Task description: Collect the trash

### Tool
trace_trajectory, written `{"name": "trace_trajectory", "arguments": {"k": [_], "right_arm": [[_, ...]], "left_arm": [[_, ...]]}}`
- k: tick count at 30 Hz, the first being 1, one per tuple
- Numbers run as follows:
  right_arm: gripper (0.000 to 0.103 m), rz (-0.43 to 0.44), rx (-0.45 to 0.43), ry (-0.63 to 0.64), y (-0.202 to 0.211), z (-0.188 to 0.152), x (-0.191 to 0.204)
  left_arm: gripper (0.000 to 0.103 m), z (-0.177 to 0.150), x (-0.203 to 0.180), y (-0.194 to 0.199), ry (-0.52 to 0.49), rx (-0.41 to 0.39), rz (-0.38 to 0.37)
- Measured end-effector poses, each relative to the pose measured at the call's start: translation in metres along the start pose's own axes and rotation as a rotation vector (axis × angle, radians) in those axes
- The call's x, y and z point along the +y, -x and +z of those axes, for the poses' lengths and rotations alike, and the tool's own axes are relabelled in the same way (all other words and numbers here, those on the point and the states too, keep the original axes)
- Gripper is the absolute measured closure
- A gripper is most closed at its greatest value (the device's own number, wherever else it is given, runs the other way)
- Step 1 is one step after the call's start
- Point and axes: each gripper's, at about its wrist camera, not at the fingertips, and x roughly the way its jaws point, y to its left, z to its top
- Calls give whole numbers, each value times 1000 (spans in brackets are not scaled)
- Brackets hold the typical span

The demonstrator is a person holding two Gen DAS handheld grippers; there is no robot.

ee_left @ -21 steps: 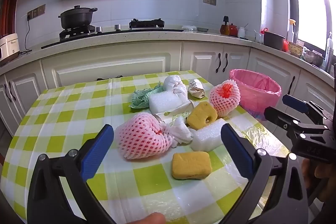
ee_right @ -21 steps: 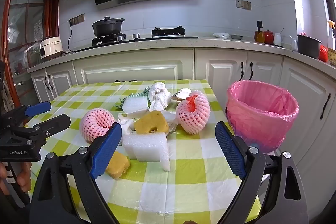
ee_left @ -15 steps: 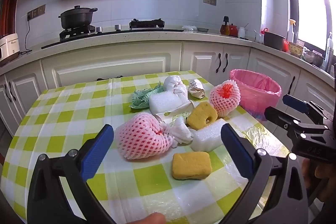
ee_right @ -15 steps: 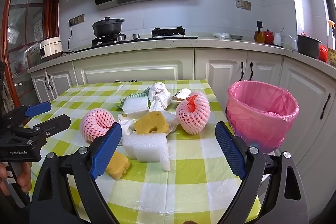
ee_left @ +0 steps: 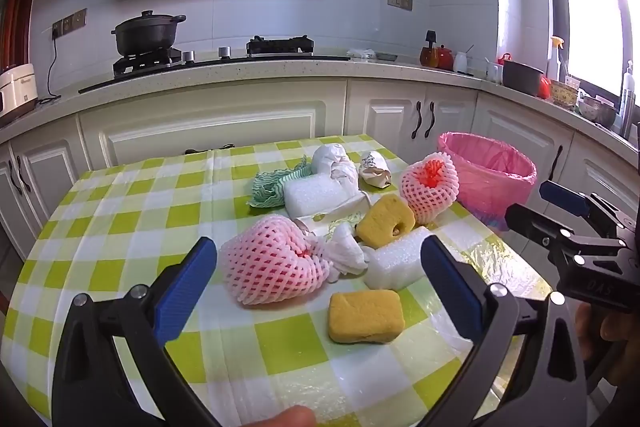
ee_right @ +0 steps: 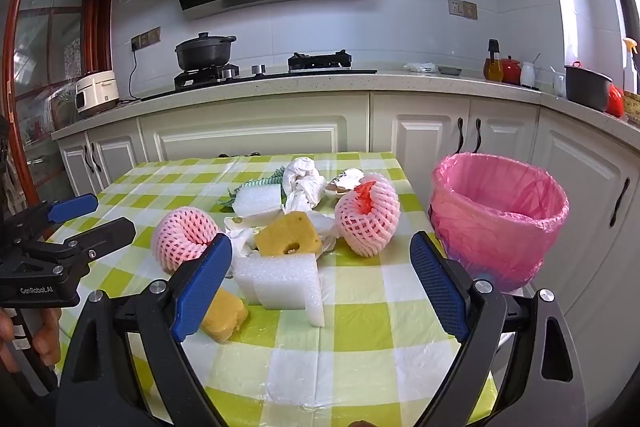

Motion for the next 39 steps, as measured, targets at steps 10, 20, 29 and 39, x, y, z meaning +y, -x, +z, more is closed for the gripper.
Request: {"name": "trace_trajectory", "arguments": {"k": [10, 20, 29, 39], "right_arm": [[18, 0, 0, -1, 0, -1, 0], [18, -1, 0, -1, -1, 0, 0], [18, 1, 0, -2, 0, 0, 0], [18, 1, 0, -2, 0, 0, 0]], "left_arm": [[4, 1, -2, -1, -5, -2, 1], [4, 4, -2, -2, -6, -1, 1], [4, 4, -3, -1, -7, -1, 3], [4, 4, -3, -1, -7, -1, 2]]}}
